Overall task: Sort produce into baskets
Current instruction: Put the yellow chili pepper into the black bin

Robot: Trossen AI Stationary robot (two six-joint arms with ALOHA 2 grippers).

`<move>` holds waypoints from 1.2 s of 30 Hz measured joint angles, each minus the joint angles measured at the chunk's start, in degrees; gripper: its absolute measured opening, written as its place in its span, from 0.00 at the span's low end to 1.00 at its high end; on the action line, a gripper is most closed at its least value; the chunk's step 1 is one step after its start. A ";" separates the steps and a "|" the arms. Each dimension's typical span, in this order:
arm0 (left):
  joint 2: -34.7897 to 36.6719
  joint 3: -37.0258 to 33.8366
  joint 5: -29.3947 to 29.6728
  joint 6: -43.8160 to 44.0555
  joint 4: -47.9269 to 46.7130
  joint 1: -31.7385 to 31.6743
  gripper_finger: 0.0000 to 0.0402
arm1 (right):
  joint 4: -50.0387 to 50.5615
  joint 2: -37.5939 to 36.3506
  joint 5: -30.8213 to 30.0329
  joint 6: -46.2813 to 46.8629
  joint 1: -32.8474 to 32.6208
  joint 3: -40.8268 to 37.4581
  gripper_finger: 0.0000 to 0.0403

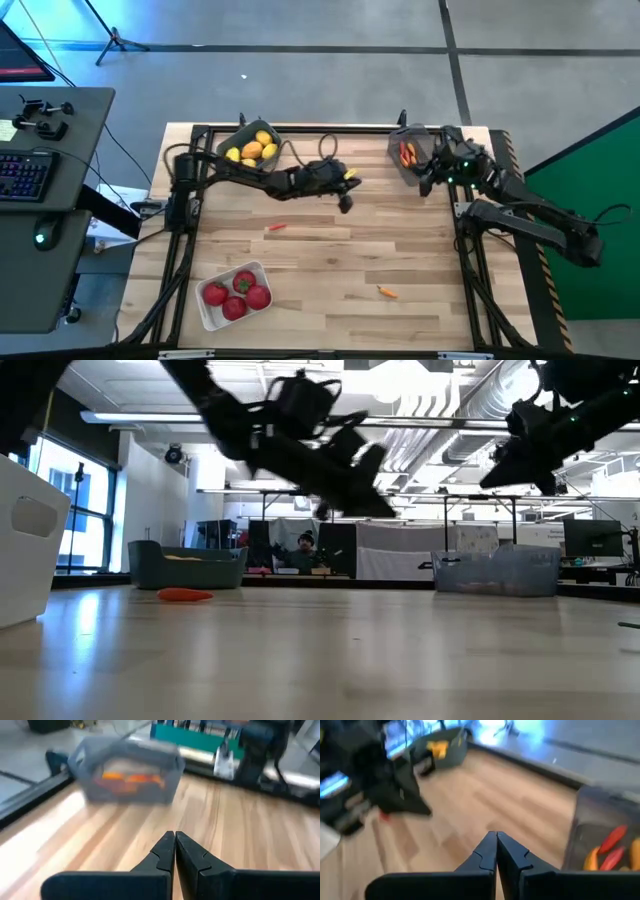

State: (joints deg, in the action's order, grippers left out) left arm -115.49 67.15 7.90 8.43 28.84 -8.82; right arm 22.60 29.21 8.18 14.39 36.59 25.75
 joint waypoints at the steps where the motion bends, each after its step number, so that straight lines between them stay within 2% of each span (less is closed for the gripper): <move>1: 1.67 -2.47 -0.06 0.00 -0.18 0.00 0.00 | 1.34 0.02 -0.51 0.24 -1.62 -0.12 0.00; 8: 12.61 -16.81 -0.81 3.32 -0.55 0.22 0.00 | 6.62 0.69 -4.67 5.41 -13.91 0.73 0.00; 14: 19.33 -24.79 -2.67 3.91 -4.75 0.20 0.00 | 8.53 4.08 -9.10 12.08 -24.94 0.73 0.00; 18: 23.14 -28.16 -5.15 2.08 -9.34 0.17 0.00 | 8.27 8.12 -12.31 17.53 -32.17 0.75 0.00; 26: 28.10 -31.36 -8.19 -2.66 -14.33 0.07 0.00 | 5.61 18.07 -12.72 31.77 -45.13 1.32 0.00; 36: 28.33 -36.22 -15.35 -1.18 -11.71 -2.39 0.00 | 9.66 36.68 -12.52 40.53 -58.92 13.18 0.00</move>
State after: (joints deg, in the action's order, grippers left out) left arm -87.15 30.93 -7.45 7.25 17.13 -11.21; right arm 32.26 65.89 -4.34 54.92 -22.33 38.93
